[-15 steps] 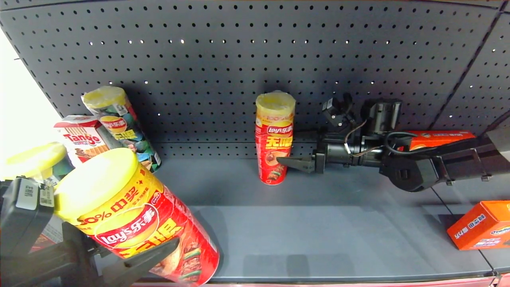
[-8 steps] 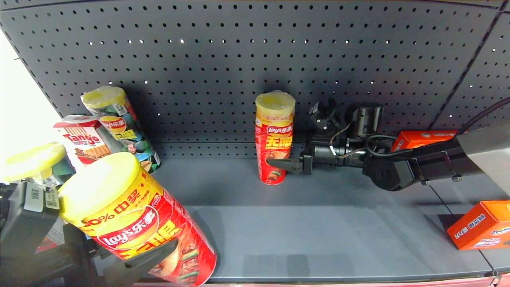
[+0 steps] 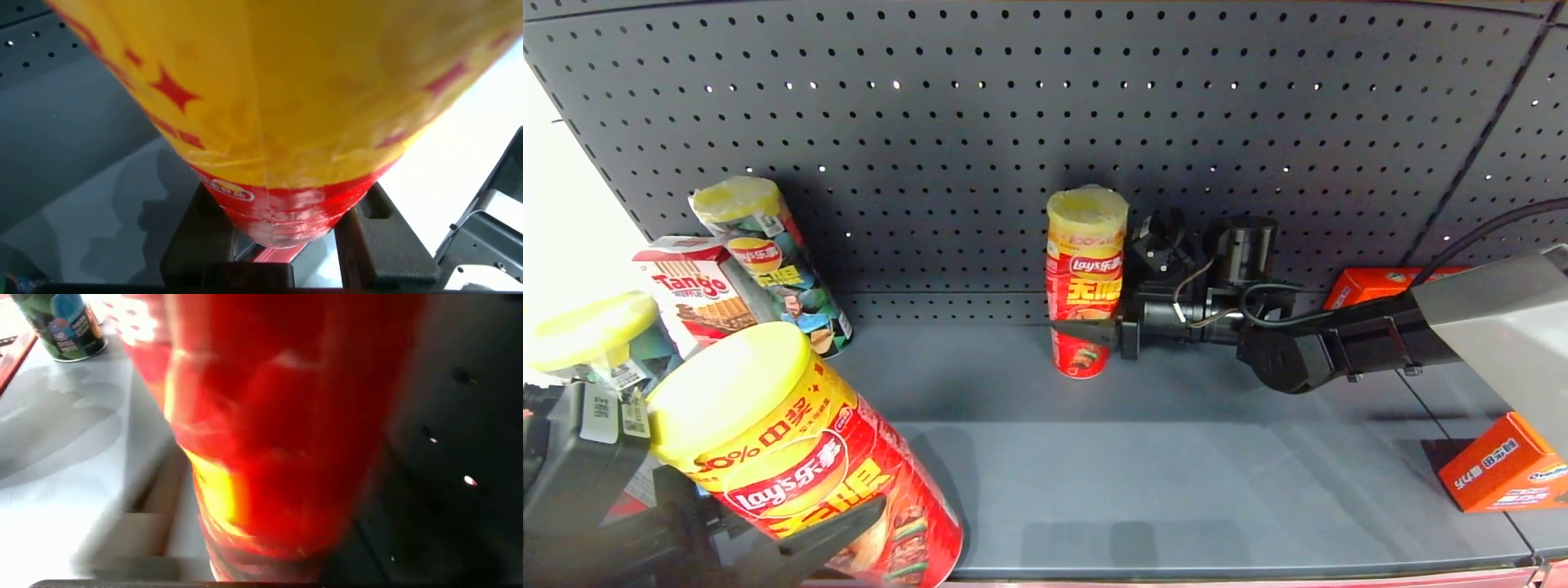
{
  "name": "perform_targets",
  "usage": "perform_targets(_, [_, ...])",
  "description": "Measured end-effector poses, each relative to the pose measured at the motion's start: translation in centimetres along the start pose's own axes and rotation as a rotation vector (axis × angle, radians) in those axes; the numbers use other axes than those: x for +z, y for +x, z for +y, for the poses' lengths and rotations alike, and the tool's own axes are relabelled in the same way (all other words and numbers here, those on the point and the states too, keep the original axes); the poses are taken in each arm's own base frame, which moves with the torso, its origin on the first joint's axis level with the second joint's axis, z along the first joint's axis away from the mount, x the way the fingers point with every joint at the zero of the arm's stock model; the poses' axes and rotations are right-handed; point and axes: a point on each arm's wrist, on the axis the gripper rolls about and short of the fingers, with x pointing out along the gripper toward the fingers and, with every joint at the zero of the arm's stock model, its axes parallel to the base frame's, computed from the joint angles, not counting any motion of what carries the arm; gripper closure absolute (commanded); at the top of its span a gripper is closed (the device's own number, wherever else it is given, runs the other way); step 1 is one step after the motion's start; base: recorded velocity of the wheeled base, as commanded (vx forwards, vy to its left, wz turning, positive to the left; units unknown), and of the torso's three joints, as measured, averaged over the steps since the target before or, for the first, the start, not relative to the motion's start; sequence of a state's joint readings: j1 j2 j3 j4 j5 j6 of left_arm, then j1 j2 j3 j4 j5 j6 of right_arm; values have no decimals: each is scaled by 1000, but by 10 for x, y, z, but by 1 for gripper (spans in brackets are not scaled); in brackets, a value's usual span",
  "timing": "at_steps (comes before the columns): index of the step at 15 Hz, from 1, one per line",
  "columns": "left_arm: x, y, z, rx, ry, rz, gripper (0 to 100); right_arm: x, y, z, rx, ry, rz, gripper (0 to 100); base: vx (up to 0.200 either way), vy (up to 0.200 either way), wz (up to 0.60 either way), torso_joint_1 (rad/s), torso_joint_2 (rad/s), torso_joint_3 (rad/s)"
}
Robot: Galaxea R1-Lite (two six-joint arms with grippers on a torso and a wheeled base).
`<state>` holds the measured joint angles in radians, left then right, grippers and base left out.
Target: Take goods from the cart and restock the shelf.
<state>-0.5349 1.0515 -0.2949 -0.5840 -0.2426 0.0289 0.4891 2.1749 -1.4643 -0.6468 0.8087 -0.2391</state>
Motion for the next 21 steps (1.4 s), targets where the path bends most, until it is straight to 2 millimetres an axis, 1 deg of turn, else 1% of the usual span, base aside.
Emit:
perform_targets(3, [0, 0, 0, -1, 2, 0, 100, -1, 0, 1, -2, 1, 2, 100, 0, 0, 0, 0, 0, 0])
perform_targets(5, [1, 0, 0, -1, 3, -4, 100, 2, -2, 3, -20, 4, 8, 100, 0, 0, 0, 0, 0, 0])
perform_targets(9, [6, 0, 0, 0, 7, -22, 100, 21, -7, 19, -58, 36, -1, 100, 0, 0, 0, 0, 0, 0])
perform_targets(11, [10, 1, 0, -1, 12, -35, 100, 36, -11, 36, -78, 53, -21, 100, 0, 0, 0, 0, 0, 0])
perform_targets(13, [16, 2, 1, 1, 16, -51, 100, 44, -16, 61, -75, 74, -18, 100, 0, 0, 0, 0, 0, 0])
perform_targets(16, [23, 4, 2, 3, 19, -70, 100, 40, -30, 96, -77, 88, -5, 100, 0, 0, 0, 0, 0, 0])
perform_targets(19, [26, 7, 2, 4, 19, -69, 100, 29, -50, 127, -68, 79, -16, 100, 0, 0, 0, 0, 0, 0])
perform_targets(21, [28, 9, 3, 5, 20, -72, 100, 26, -59, 145, -48, 82, -13, 100, 0, 0, 0, 0, 0, 0])
